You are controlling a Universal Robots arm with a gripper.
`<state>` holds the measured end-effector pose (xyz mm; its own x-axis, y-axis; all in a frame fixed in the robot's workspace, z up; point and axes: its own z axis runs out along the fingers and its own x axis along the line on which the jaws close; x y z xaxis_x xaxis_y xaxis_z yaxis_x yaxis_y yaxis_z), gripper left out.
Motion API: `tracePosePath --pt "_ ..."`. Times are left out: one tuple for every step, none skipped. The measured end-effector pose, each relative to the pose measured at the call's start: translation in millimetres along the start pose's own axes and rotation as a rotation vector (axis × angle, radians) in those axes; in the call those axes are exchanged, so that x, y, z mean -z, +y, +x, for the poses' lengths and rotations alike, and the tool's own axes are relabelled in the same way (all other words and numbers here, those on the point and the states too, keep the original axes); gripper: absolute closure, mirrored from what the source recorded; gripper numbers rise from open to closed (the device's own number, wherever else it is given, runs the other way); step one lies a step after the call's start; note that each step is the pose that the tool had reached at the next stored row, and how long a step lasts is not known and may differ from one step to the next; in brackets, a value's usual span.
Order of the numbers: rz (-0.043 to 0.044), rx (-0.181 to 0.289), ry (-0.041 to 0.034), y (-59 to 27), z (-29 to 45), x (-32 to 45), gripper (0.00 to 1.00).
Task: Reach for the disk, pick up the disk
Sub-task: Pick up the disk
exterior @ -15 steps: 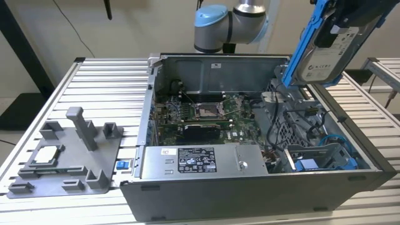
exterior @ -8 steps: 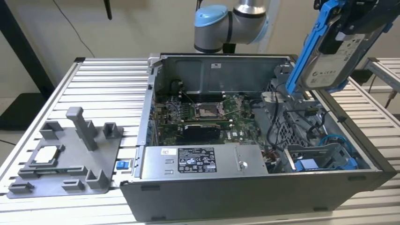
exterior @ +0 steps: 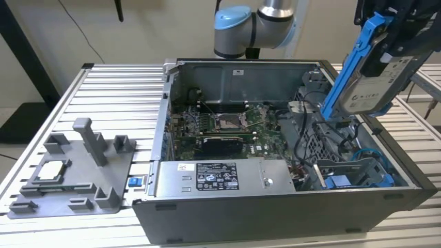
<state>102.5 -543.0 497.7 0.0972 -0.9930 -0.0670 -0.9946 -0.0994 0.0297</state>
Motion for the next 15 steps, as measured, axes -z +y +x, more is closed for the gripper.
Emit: tracePosePath --pt "0.0 0.0 0.0001 0.4 4.4 -0.8 1.0" --pt "0.0 0.0 0.0 0.8 8.9 -1.8 1.0" --pt "0.0001 0.0 0.0001 1.2 13.0 -2.8 1.0" --pt "0.0007 0.0 0.0002 1.5 16.8 -3.9 1.0" --pt "0.0016 0.0 0.0003 1.7 20.0 -5.1 1.0" --pt "0.0032 0.0 0.0004 2.0 23.3 -6.6 1.0" --pt "0.0059 -0.001 0.0007 2.1 26.0 -8.2 1.0" --pt "0.0094 -0.004 0.0006 2.3 27.7 -10.1 1.0" --pt "0.0121 -0.01 0.0008 2.3 28.5 -11.6 1.0" --pt "0.0142 -0.022 0.001 2.2 28.8 -13.2 1.0" --pt "0.0156 -0.035 0.0008 2.2 29.0 -14.5 1.0" --pt "0.0169 -0.047 0.0005 2.2 29.2 -15.8 1.0" --pt "0.0182 -0.06 -0.0001 2.2 29.5 -17.3 1.0" --pt "0.0192 -0.072 -0.0003 2.2 29.6 -18.2 1.0" --pt "0.0197 -0.079 -0.0004 2.2 29.9 -18.8 1.0"
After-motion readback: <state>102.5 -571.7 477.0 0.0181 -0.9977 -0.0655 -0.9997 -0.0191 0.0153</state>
